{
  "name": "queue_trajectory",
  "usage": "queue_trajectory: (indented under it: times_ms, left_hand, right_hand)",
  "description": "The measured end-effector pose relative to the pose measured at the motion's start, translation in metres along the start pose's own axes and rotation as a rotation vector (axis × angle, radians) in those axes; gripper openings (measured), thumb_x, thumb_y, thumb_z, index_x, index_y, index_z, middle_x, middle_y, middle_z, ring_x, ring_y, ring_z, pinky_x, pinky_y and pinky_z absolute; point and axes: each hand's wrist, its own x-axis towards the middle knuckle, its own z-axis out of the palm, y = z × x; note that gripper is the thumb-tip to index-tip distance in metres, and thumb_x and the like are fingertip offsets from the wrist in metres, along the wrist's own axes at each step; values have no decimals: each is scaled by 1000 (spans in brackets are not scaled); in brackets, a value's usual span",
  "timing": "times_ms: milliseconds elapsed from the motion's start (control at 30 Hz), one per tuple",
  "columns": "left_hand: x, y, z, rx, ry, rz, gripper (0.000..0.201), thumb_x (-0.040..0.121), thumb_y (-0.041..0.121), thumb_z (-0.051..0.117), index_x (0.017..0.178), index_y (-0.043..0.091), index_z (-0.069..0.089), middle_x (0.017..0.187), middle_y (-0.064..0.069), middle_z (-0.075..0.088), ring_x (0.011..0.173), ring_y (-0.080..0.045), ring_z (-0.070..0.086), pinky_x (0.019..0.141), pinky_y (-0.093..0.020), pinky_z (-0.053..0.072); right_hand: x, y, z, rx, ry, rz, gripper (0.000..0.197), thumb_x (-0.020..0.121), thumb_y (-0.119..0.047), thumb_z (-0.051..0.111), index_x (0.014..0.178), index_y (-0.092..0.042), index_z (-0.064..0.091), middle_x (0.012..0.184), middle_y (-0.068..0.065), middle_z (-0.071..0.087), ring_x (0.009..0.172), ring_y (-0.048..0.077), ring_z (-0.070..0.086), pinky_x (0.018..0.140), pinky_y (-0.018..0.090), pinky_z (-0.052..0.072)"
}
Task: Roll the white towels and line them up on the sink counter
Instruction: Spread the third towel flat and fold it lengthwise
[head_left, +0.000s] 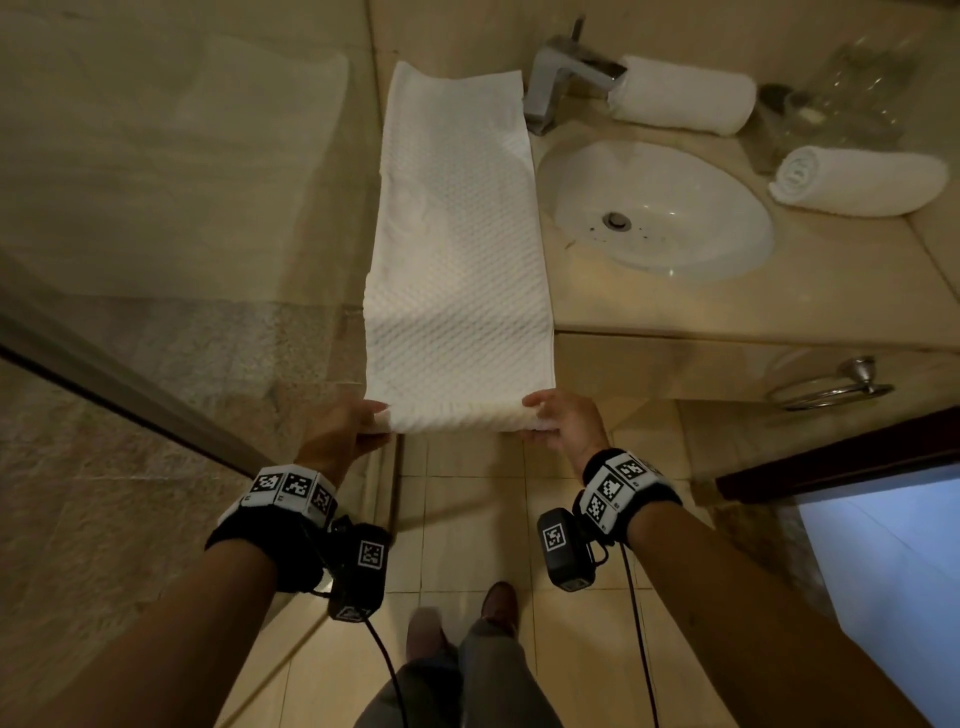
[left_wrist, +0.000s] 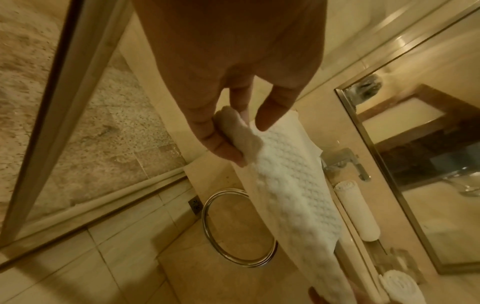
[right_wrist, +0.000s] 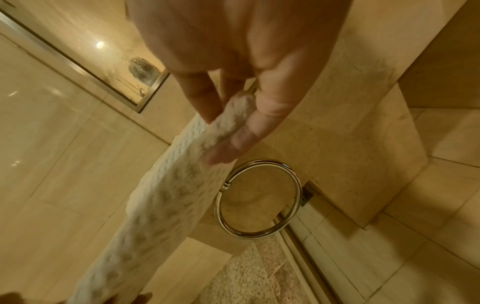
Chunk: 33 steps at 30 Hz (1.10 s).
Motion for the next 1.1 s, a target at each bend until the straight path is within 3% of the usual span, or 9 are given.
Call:
queue_trajectory:
  times_ms: [100, 200, 367, 500, 600, 733, 833, 967, 1100]
  left_hand:
    - [-3, 5, 0, 58, -36, -10, 30, 83, -15, 45, 92, 5, 64, 112, -17, 59, 99, -25, 58, 69, -26, 52]
    - [-9, 10, 4, 37, -65, 69, 12, 87, -9, 56, 89, -1, 65, 94, -16, 65, 89, -22, 63, 68, -22, 58]
    - [0, 12, 16, -46, 106, 49, 16, 93, 0, 55, 77, 1, 52, 78, -17, 59, 71, -23, 61, 51, -24, 58]
    - [18, 13, 12, 157, 128, 1, 17, 96, 21, 55, 84, 10, 52, 102, -18, 59, 91, -29, 61, 72, -46, 58]
    - [23, 19, 13, 117, 96, -10, 19, 95, 24, 57, 85, 8, 56, 103, -17, 61, 96, -34, 61, 80, -51, 56]
    - [27, 20, 15, -141, 58, -3, 11, 89, 12, 63, 86, 2, 61, 92, -12, 63, 96, -31, 62, 77, -42, 56]
    - [29, 19, 17, -122, 135, -13, 16, 84, 13, 69, 94, 4, 60, 100, -12, 63, 97, -29, 62, 66, -35, 55]
    - [26, 26, 22, -73, 235, 103, 42, 80, 4, 72, 112, 12, 47, 103, -11, 54, 90, -26, 59, 59, -37, 56]
    - [22, 30, 23, -5, 163, 234, 18, 83, 6, 70, 78, 12, 54, 88, -5, 63, 82, -21, 62, 47, -26, 54]
  right_hand:
    - [-2, -4, -6, 24, -71, 66, 42, 76, 27, 34, 97, 6, 63, 124, 24, 47, 109, 43, 54, 56, 22, 57]
    - [-3, -7, -8, -52, -84, 92, 46, 78, 30, 42, 113, 7, 61, 128, 23, 50, 112, 40, 57, 56, 17, 55]
    - [0, -8, -7, -28, -43, 47, 28, 92, 3, 58, 118, 11, 57, 107, 23, 61, 79, 24, 64, 63, 21, 58]
    - [8, -14, -6, -159, -16, 61, 30, 92, -19, 63, 115, 1, 62, 97, 14, 68, 69, 17, 63, 55, 25, 53]
    - [20, -21, -4, -80, 6, 94, 21, 92, -25, 64, 98, -6, 63, 90, 12, 67, 65, 22, 61, 45, 19, 49]
    - [34, -22, 4, 156, 14, 145, 36, 90, -16, 67, 115, 9, 59, 107, 25, 66, 77, 33, 67, 74, 46, 59]
    - [35, -19, 5, 201, 60, 132, 40, 86, -8, 70, 117, 13, 55, 114, 27, 62, 86, 35, 67, 74, 51, 58]
    - [38, -13, 1, 142, 108, 23, 40, 84, -3, 70, 110, -14, 42, 118, 11, 47, 100, 38, 61, 72, 60, 56]
    - [30, -18, 1, 54, -28, -49, 4, 91, -3, 62, 91, -7, 63, 124, 14, 52, 109, 40, 59, 72, 54, 59]
